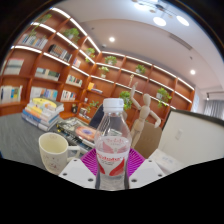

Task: Pour water

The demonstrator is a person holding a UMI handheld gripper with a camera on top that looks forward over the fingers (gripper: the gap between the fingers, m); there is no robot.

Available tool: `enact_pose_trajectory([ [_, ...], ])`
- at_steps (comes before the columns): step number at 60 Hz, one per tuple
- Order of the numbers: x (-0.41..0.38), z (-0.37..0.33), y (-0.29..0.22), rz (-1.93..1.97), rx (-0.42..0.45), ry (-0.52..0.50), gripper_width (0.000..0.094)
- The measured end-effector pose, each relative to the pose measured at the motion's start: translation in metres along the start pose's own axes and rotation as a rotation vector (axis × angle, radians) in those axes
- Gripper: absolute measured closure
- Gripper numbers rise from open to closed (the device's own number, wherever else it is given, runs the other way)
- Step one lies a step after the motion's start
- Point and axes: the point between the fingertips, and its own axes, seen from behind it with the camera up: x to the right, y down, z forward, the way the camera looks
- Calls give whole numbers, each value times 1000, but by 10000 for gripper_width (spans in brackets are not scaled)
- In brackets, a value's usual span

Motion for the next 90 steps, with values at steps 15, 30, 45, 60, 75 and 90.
enact_pose_trajectory([
  [15,-8,18,29,330,59,-74,581],
  [30,-7,23,39,354,107,-48,569],
  [45,-7,16,48,395,57,-42,332],
  [60,-13,-62,57,467,21,-28,101],
  [75,-11,-155,59,409,-17,111,78],
  [90,-18,-200,44,434,-1,117,76],
])
